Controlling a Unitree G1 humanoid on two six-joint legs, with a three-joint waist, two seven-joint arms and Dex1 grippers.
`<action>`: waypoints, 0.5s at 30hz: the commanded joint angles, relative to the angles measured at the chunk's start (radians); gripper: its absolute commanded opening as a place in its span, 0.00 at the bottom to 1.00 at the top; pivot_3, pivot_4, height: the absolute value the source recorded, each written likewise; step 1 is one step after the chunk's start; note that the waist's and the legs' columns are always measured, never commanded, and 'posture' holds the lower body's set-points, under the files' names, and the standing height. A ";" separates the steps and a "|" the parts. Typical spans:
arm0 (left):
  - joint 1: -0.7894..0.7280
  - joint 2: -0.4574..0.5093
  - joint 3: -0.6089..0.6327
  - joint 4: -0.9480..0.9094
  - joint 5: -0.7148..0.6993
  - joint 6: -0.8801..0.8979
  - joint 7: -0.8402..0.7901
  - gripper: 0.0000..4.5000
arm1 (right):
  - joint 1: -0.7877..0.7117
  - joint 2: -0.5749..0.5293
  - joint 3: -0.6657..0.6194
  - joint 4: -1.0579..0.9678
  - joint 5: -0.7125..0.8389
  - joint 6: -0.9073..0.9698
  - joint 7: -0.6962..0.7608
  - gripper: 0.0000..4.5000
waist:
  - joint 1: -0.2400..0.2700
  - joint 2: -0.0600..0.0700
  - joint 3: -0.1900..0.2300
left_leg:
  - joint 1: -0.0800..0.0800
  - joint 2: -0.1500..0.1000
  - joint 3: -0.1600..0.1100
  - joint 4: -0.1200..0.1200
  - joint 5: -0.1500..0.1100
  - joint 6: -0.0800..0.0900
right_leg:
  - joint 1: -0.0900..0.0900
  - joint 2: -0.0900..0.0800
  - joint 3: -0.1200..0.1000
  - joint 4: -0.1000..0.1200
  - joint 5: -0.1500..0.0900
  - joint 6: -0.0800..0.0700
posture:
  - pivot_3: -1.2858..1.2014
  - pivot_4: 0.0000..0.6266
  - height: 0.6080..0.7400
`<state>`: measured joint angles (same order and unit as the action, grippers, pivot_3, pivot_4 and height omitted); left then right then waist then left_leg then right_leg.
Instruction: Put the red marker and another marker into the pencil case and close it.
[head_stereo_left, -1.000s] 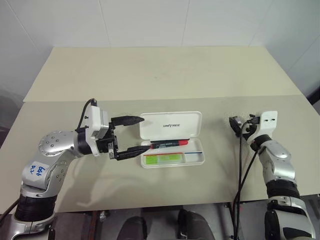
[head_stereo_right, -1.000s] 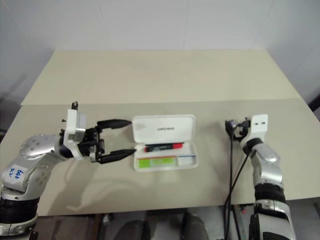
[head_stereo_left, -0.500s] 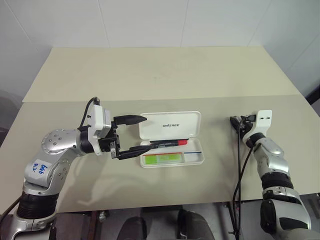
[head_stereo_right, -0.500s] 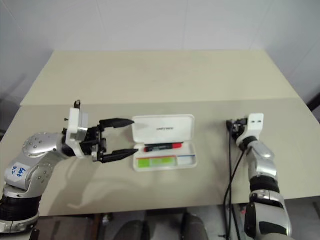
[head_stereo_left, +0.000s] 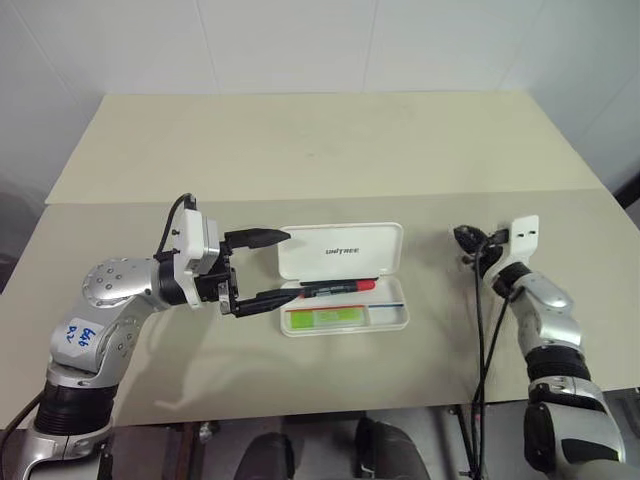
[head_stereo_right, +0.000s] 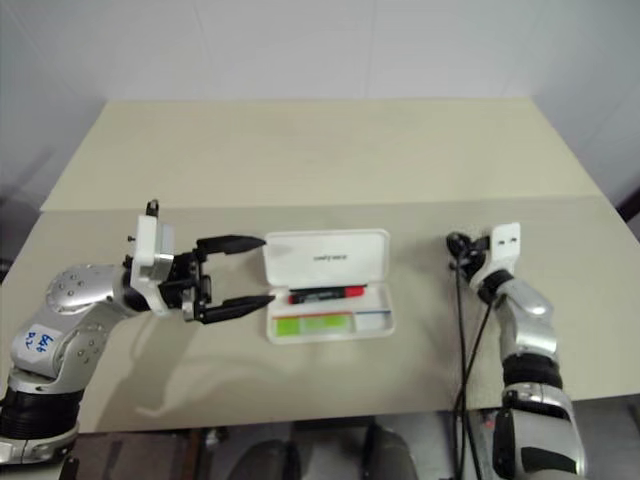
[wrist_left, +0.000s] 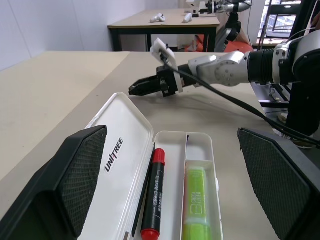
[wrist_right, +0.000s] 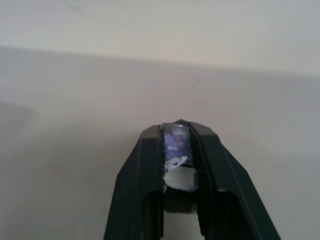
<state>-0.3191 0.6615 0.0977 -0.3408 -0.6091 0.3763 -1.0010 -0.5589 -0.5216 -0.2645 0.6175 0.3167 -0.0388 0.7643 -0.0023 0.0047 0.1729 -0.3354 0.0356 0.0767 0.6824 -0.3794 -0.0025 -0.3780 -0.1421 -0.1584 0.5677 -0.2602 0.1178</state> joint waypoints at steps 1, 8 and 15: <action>0.025 -0.013 0.000 -0.008 0.004 -0.033 -0.007 1.00 | 0.003 -0.093 -0.001 -0.141 0.076 0.051 0.186 0.09 | 0.002 0.000 0.000 | 0.000 0.000 0.000 0.000 0.000 0.000 | 0.000 0.000 0.000 0.000 0.000 0.000 | 0.52 0.24 1.00; 0.059 -0.023 0.004 -0.009 0.011 -0.051 -0.004 1.00 | 0.065 -0.229 0.031 -0.357 0.157 0.159 0.439 0.09 | 0.002 -0.001 0.000 | -0.001 0.000 -0.002 -0.001 0.000 0.000 | 0.000 0.000 -0.001 0.000 0.000 0.000 | 0.52 0.24 1.00; 0.113 -0.035 0.002 -0.042 0.009 -0.056 0.012 1.00 | 0.143 -0.266 0.141 -0.551 0.189 0.201 0.633 0.09 | 0.003 -0.001 0.000 | 0.000 0.001 -0.002 0.000 0.000 0.000 | 0.001 0.001 -0.001 0.000 0.000 0.000 | 0.52 0.24 1.00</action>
<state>-0.2115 0.6296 0.0940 -0.3437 -0.5970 0.3400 -0.9949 -0.4137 -0.7747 -0.1282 0.1019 0.4921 0.1691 1.3605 0.0004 0.0034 0.1728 -0.3352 0.0359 0.0750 0.6821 -0.3797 -0.0023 -0.3775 -0.1417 -0.1594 0.5671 -0.2602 0.1177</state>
